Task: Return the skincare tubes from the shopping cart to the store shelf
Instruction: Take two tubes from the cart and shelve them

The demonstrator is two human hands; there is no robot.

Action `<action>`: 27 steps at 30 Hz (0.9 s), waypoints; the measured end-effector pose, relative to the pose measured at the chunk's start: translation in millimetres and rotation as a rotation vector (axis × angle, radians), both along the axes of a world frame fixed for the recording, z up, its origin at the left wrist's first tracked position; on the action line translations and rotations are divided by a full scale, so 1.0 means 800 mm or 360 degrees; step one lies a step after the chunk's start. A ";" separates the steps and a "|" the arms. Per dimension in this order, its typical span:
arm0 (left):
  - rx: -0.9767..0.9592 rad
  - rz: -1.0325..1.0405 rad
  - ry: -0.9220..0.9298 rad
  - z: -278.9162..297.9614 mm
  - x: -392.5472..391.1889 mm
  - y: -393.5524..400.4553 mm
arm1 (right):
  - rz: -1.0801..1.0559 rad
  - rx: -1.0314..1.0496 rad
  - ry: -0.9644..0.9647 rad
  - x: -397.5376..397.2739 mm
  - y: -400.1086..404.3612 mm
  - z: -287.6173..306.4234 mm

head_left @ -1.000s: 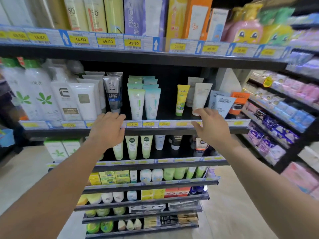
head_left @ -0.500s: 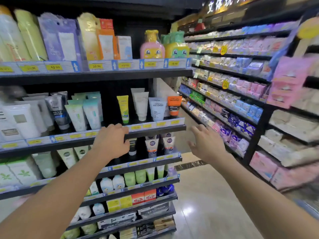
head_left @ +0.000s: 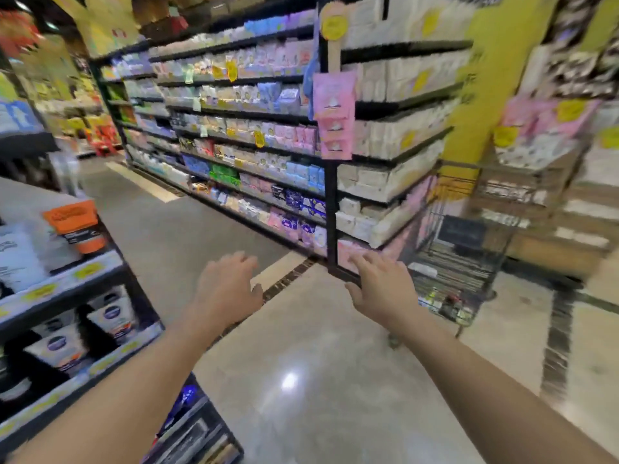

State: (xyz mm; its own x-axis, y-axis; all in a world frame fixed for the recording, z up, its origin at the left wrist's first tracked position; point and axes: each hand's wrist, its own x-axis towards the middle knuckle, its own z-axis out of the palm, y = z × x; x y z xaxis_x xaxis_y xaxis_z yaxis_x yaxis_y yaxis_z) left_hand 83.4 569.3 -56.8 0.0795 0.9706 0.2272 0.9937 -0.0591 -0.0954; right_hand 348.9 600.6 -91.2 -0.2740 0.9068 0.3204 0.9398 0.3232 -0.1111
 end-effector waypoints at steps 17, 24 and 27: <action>-0.0161 -0.0845 -0.0061 -0.101 0.331 0.376 | -0.0888 -0.0183 -0.0029 0.318 0.196 -0.062; -0.0228 -0.0940 -0.0002 -0.136 0.432 0.492 | -0.1033 -0.0245 0.0085 0.412 0.286 -0.109; -0.0268 -0.0937 0.0025 -0.152 0.471 0.539 | -0.1009 -0.0252 0.0123 0.446 0.335 -0.130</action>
State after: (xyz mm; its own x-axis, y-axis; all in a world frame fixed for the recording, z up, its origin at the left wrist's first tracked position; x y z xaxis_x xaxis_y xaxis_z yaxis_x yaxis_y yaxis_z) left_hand 460.3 1000.5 -178.7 0.6157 0.7850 0.0689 0.7880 -0.6136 -0.0513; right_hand 705.6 868.8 -194.8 0.3472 0.9228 0.1669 0.9301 -0.3163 -0.1865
